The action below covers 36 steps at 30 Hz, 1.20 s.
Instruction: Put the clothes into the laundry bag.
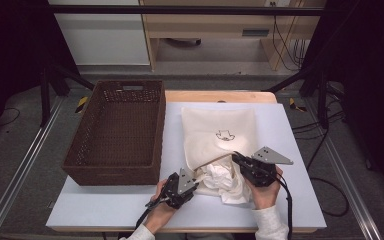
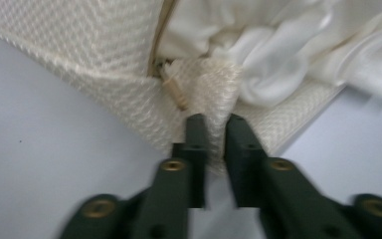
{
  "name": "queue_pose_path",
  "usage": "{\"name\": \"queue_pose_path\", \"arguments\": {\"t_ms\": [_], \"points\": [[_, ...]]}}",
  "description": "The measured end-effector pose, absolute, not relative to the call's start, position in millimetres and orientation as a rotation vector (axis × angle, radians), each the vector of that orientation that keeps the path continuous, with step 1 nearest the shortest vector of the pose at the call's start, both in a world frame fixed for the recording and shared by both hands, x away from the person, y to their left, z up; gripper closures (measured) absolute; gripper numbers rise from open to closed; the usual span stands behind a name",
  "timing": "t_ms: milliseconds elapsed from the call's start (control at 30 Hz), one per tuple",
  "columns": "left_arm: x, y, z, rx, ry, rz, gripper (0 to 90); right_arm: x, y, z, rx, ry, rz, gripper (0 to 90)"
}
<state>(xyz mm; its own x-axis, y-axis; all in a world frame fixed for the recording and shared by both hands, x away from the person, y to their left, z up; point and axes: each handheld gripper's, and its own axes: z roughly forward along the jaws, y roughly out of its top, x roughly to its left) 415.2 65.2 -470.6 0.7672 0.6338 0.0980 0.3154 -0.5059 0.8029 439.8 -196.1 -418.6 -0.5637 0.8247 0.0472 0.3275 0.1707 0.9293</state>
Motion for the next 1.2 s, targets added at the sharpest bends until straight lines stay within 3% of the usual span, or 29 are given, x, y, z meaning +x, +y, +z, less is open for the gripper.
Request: {"name": "queue_pose_path", "arguments": {"t_ms": [133,367,467,533,633,700,1000,1067,1200], "points": [[404,52,-450,2.058,0.635,0.496,44.0,440,-197,-418,1.084,1.977,1.393,86.6],[429,7,-461,2.083,0.653,0.429,29.1,439,-197,-417,1.08,1.978,1.395,86.6],[439,-3,-467,2.076,0.679,0.442,33.1,440,-197,-417,1.079,1.982,1.397,86.6],[449,-11,-471,2.07,0.718,0.497,44.8,440,-197,-417,1.078,1.982,1.399,86.6],[455,-10,-466,2.077,0.735,0.504,70.0,439,-197,-417,1.079,1.98,1.405,86.6],[455,-7,-461,2.074,0.732,0.504,75.4,439,-197,-416,1.079,1.98,1.408,86.6],[467,-17,-452,2.001,0.75,0.581,76.9,437,-195,-413,1.061,1.977,1.439,86.7],[485,-21,-465,2.026,0.774,0.627,75.3,437,-196,-413,1.056,1.977,1.442,86.7],[490,-19,-468,2.016,0.789,0.584,69.9,438,-196,-415,1.071,1.982,1.42,86.6]]}}
